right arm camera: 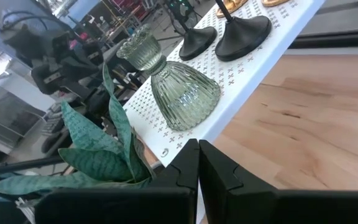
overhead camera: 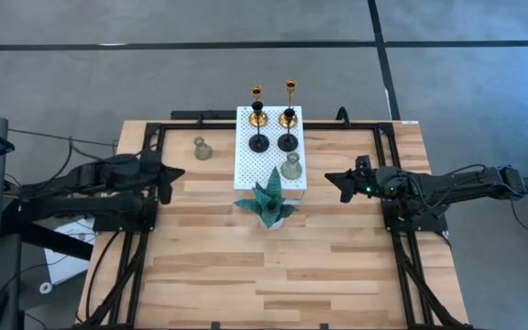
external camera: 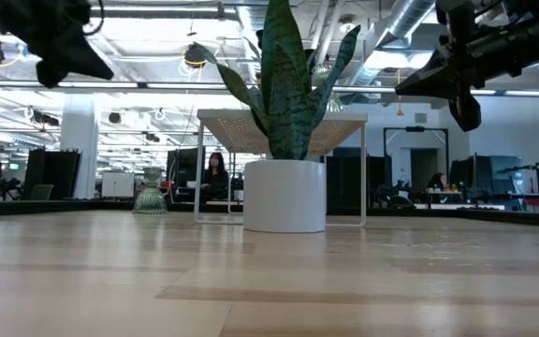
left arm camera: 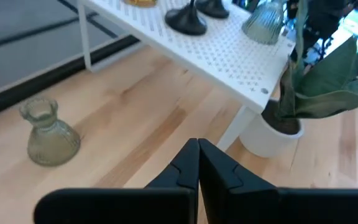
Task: Pick & Place candle stick holders
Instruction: Put the transparent candle holder on the shelf aligned with the other transparent candle holder
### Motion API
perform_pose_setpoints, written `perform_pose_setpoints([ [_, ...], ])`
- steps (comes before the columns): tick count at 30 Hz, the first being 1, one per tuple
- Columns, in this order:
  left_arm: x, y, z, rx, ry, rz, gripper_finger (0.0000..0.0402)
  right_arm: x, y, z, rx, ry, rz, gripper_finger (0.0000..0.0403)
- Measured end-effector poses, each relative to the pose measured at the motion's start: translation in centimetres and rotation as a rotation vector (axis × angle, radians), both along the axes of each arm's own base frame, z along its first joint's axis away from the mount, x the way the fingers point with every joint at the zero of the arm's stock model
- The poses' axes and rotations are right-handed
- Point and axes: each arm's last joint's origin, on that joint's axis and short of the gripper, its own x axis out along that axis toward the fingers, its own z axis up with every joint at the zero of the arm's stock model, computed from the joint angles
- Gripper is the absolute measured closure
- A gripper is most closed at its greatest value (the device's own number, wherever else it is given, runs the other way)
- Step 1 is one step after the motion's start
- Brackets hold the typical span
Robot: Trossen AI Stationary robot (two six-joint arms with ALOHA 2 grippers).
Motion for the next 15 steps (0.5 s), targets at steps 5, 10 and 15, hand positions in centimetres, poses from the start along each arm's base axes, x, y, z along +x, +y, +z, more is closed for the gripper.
perform_pose_setpoints([
  [5, -0.9, -0.1, -0.6, 0.002, -0.014, 0.044, 0.0399, 0.0, 0.0, 0.0, 0.016, -0.007, -0.004, 0.0403],
  [10, 0.2, 0.0, -3.7, -0.036, 0.051, 0.085, 0.0399, 0.0, 0.0, 0.0, 0.016, -0.007, -0.004, 0.0403],
  [15, 2.5, -0.1, -4.0, -0.038, -0.102, 0.112, 0.0399, 0.0, 0.0, 0.0, 0.016, -0.007, -0.004, 0.0403],
])
